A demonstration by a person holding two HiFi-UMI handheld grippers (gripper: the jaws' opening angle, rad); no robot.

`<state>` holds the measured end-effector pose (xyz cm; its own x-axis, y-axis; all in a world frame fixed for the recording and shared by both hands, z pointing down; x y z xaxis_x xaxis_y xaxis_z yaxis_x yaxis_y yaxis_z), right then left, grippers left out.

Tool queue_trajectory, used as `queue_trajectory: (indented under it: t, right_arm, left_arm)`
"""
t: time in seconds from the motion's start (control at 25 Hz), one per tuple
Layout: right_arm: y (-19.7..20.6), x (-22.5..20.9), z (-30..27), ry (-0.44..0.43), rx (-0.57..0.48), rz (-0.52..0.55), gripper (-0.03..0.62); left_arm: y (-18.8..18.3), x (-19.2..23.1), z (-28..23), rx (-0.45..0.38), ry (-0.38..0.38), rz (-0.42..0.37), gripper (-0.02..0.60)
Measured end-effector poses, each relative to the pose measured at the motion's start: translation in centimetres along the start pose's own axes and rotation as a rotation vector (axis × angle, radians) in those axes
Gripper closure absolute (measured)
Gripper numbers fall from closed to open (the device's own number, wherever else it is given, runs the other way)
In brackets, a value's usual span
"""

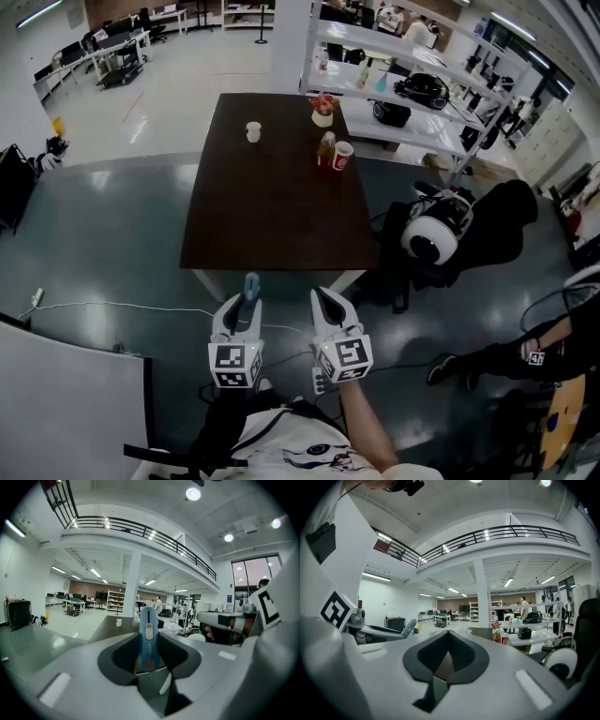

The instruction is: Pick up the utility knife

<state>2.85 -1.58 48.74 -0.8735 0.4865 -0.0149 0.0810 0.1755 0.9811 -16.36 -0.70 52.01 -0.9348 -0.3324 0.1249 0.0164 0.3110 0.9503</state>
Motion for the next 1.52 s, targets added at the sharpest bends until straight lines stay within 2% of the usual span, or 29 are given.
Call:
queue_trajectory:
  t: [0.68,0.88,1.08,1.52]
  right_arm:
    - [1.0,-1.3,10.2,-0.021,-0.063,-0.018,0.592]
    - [0.3,-1.6,11.9,0.001,-0.084,-0.025,0.592]
    - [-1.2,-1.6,13.2,0.053,-0.133,-0.024,0.592]
    - [-1.9,-0.6,12.1,0.061,-0.154,-0.02,0.595]
  left_arm:
    - [0.5,-7.5,6.6,-0.04,-0.072,-0.032,0.456]
    - [-0.2,-8.6,7.5,-0.058,-0.072,-0.042,0.456]
    - [-1.2,-9.0,7.4,-0.097,-0.049,-0.056,0.456]
    - [-3.0,-6.9,7.6,-0.144,-0.035,-0.08,0.456]
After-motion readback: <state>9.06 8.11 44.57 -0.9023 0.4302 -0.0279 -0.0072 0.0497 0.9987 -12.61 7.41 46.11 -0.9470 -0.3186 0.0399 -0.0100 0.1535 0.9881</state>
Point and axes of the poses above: the fingertips, and each gripper's own axes: z backward along the fingers, x to its left, y out of its underside, the point moved 7 cm from there along z, backward along the fingers, and after that the axes turned 4 degrees about x, right-handed, at the moved point
